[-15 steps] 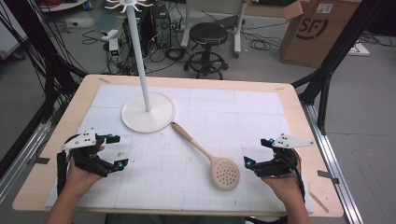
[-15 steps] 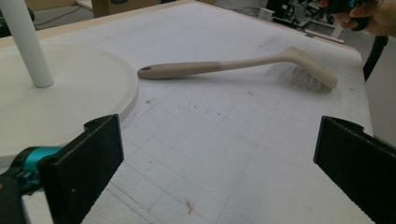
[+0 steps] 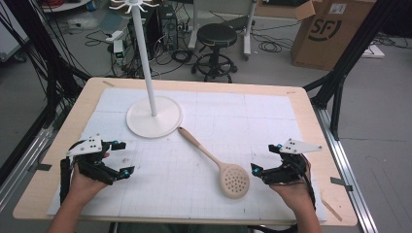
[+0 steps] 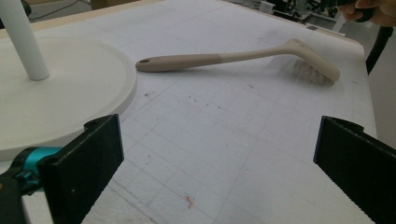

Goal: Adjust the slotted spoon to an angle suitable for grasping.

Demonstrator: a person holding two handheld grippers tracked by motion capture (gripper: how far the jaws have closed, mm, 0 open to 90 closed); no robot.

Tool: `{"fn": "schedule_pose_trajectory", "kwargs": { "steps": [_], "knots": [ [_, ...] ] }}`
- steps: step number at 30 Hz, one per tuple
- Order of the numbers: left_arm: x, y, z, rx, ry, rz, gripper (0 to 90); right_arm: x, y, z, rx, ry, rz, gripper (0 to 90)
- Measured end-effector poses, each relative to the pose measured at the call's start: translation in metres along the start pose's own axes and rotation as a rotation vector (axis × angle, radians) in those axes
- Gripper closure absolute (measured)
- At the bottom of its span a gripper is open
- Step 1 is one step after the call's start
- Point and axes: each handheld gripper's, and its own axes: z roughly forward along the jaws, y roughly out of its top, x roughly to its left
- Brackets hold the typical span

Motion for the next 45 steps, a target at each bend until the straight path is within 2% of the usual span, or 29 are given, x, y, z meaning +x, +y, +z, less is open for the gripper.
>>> {"fn": "schedule_pose_trajectory", "kwargs": {
  "steps": [6, 9, 14, 15, 16, 18, 20, 27, 33, 37, 38, 45],
  "knots": [
    [0.001, -0.002, 0.0, 0.025, 0.009, 0.003, 2.1, 0.006, 0.01, 0.004, 0.016, 0.002, -0.012, 0.5],
    [0.0, -0.002, 0.0, 0.02, 0.005, 0.006, 2.1, 0.007, 0.014, 0.007, 0.016, 0.002, -0.014, 0.5],
    [-0.001, 0.0, -0.001, 0.007, 0.0, 0.01, 2.1, 0.014, 0.039, 0.021, 0.057, 0.016, -0.057, 0.5],
    [-0.001, 0.001, -0.002, 0.005, -0.002, 0.011, 2.1, 0.014, 0.039, 0.021, 0.057, 0.016, -0.057, 0.5],
    [-0.002, 0.002, -0.002, 0.001, -0.002, 0.009, 2.1, 0.016, 0.05, 0.026, 0.072, 0.023, -0.067, 0.5],
    [-0.002, 0.002, -0.002, -0.001, -0.003, 0.011, 2.1, 0.017, 0.055, 0.029, 0.079, 0.028, -0.078, 0.5],
    [-0.003, 0.002, -0.002, 0.002, -0.007, 0.013, 2.1, 0.02, 0.068, 0.041, 0.118, 0.032, -0.085, 0.5],
    [-0.001, 0.004, -0.003, -0.005, -0.009, 0.016, 2.1, 0.023, 0.09, 0.065, 0.171, 0.052, -0.105, 0.5],
    [-0.002, 0.004, -0.004, -0.007, -0.015, 0.019, 2.1, 0.029, 0.099, 0.083, 0.207, 0.063, -0.119, 0.5],
    [-0.002, 0.005, -0.003, -0.008, -0.015, 0.017, 2.1, 0.032, 0.104, 0.105, 0.266, 0.077, -0.128, 0.5],
    [-0.002, 0.005, -0.003, -0.008, -0.018, 0.019, 2.1, 0.032, 0.104, 0.105, 0.266, 0.077, -0.128, 0.5],
    [-0.003, 0.004, -0.002, -0.001, -0.02, 0.024, 2.1, 0.037, 0.105, 0.135, 0.338, 0.089, -0.13, 0.5]
  ]
}}
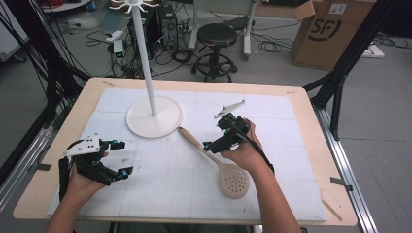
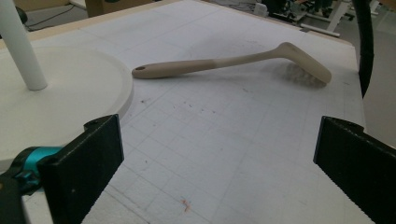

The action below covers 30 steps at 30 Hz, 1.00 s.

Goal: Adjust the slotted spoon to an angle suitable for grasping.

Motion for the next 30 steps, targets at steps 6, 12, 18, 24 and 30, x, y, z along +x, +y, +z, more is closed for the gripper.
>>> {"fn": "schedule_pose_trajectory", "kwargs": {
  "steps": [6, 12, 18, 24, 30],
  "knots": [
    [0.001, 0.0, 0.002, 0.001, -0.001, 0.001, 2.1, -0.003, 0.002, 0.018, 0.051, 0.0, 0.005, 0.6],
    [0.0, 0.0, 0.001, 0.003, 0.002, 0.002, 2.1, -0.004, 0.006, 0.03, 0.098, 0.005, 0.01, 1.9],
    [0.0, 0.0, 0.002, 0.006, 0.001, 0.002, 2.1, -0.001, 0.011, 0.036, 0.122, 0.009, 0.002, 1.9],
    [0.0, -0.001, 0.002, 0.011, 0.002, 0.006, 2.1, -0.001, 0.011, 0.048, 0.174, 0.0, -0.011, 5.5],
    [0.001, -0.001, 0.005, 0.017, 0.002, 0.007, 2.1, 0.0, 0.011, 0.054, 0.205, 0.031, -0.005, 15.9]
  ]
}}
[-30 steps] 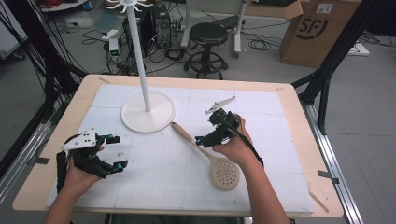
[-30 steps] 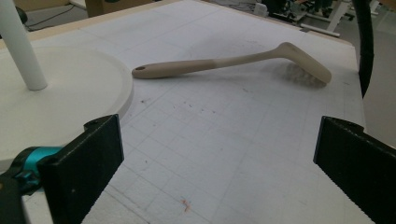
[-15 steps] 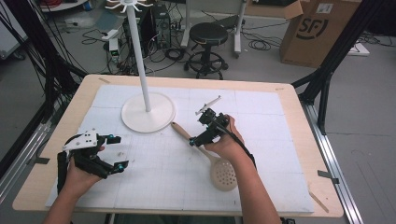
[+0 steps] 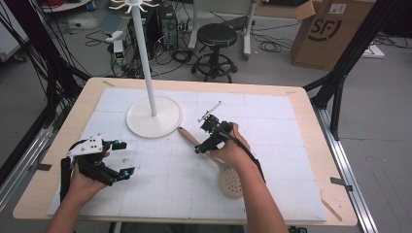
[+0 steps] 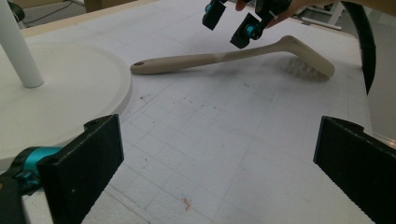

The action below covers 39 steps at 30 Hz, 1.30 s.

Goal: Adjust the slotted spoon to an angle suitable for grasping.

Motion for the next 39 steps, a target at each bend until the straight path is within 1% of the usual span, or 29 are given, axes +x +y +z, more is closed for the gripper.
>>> {"fn": "schedule_pose_trajectory", "kwargs": {
  "steps": [2, 3, 4, 6, 7, 8, 9, 10, 13, 16, 17, 18, 20, 21, 26, 27, 30, 31, 34, 35, 39],
  "knots": [
    [0.0, 0.0, 0.0, 0.0, -0.001, -0.001, 2.1, 0.001, 0.0, 0.001, 0.001, 0.003, -0.001, 16.2],
    [0.0, 0.0, 0.0, 0.002, 0.002, -0.001, 2.1, 0.002, 0.001, 0.004, 0.013, 0.006, -0.008, 17.5],
    [0.0, 0.0, 0.0, 0.003, 0.002, 0.0, 2.1, 0.002, 0.001, 0.005, 0.012, 0.008, -0.01, 19.3],
    [0.0, 0.0, 0.0, 0.003, 0.0, 0.0, 2.1, 0.002, 0.001, 0.006, 0.017, 0.009, -0.005, 20.8],
    [0.0, 0.0, 0.0, 0.004, -0.003, 0.0, 2.1, 0.001, 0.001, 0.007, 0.023, 0.015, -0.004, 22.8],
    [-0.001, 0.0, 0.0, 0.005, 0.0, 0.004, 2.1, 0.002, 0.002, 0.008, 0.028, 0.024, 0.009, 24.0],
    [-0.001, 0.0, 0.0, 0.006, -0.001, 0.005, 2.1, 0.001, 0.002, 0.01, 0.039, 0.025, -0.003, 25.8],
    [-0.001, 0.0, 0.001, 0.009, -0.002, 0.007, 2.1, 0.001, 0.002, 0.013, 0.052, 0.033, -0.003, 29.9],
    [-0.001, 0.0, 0.001, 0.006, -0.002, 0.004, 2.1, 0.001, 0.002, 0.015, 0.06, 0.03, -0.001, 32.4],
    [0.0, 0.0, 0.002, 0.008, -0.002, 0.007, 2.1, 0.002, 0.003, 0.017, 0.07, 0.043, -0.001, 35.6],
    [0.0, 0.0, 0.002, 0.009, -0.002, 0.007, 2.1, 0.001, 0.003, 0.018, 0.075, 0.051, -0.007, 38.9],
    [0.0, 0.0, 0.002, 0.012, -0.002, 0.006, 2.1, 0.001, 0.003, 0.018, 0.075, 0.051, -0.007, 38.9],
    [-0.001, 0.0, 0.002, 0.012, -0.003, 0.006, 2.1, 0.001, 0.002, 0.019, 0.082, 0.065, -0.003, 43.3],
    [-0.001, 0.0, 0.002, 0.012, -0.004, 0.006, 2.1, 0.002, 0.002, 0.021, 0.095, 0.062, -0.003, 46.1],
    [-0.001, 0.0, 0.002, 0.012, -0.001, 0.005, 2.1, 0.003, 0.003, 0.025, 0.108, 0.065, -0.008, 49.7],
    [-0.001, 0.0, 0.001, 0.012, 0.004, 0.004, 2.1, 0.004, 0.003, 0.027, 0.118, 0.061, -0.011, 51.0],
    [0.0, 0.0, 0.001, 0.013, 0.006, 0.003, 2.1, 0.004, 0.003, 0.028, 0.122, 0.061, -0.011, 53.1],
    [0.0, 0.0, 0.002, 0.014, 0.005, 0.003, 2.1, 0.003, 0.003, 0.028, 0.118, 0.052, -0.011, 55.1],
    [-0.001, 0.0, 0.001, 0.016, 0.002, 0.005, 2.1, 0.002, 0.003, 0.029, 0.111, 0.048, -0.006, 57.1],
    [-0.001, 0.0, 0.001, 0.015, 0.002, 0.005, 2.1, 0.003, 0.003, 0.03, 0.119, 0.041, -0.011, 59.0],
    [-0.001, 0.0, 0.001, 0.013, 0.003, 0.006, 2.1, 0.004, 0.003, 0.031, 0.117, 0.034, -0.012, 61.2]
  ]
}}
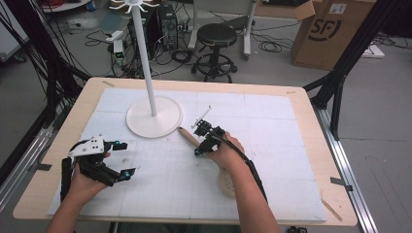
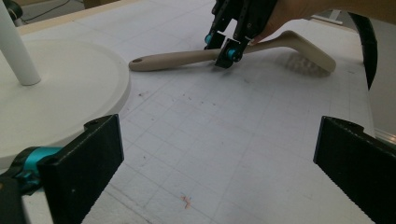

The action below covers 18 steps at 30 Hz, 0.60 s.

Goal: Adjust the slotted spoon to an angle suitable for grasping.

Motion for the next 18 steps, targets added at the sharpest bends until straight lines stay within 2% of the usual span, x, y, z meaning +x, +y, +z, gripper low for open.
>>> {"fn": "schedule_pose_trajectory", "kwargs": {
  "steps": [3, 7, 18],
  "knots": [
    [0.0007, -0.0001, -0.0002, 0.0, 0.001, 0.001, 2.1, 0.0018, -0.0002, 0.0018, -0.001, -0.023, -0.009, 65.1],
    [0.0002, 0.0, -0.0005, -0.001, 0.002, 0.003, 2.1, -0.0011, -0.0011, 0.0001, -0.009, -0.013, 0.022, 67.2],
    [0.0, -0.0002, 0.0, 0.0, 0.0, 0.002, 2.1, -0.0006, -0.0001, 0.0003, -0.001, -0.018, 0.047, 69.9]
  ]
}}
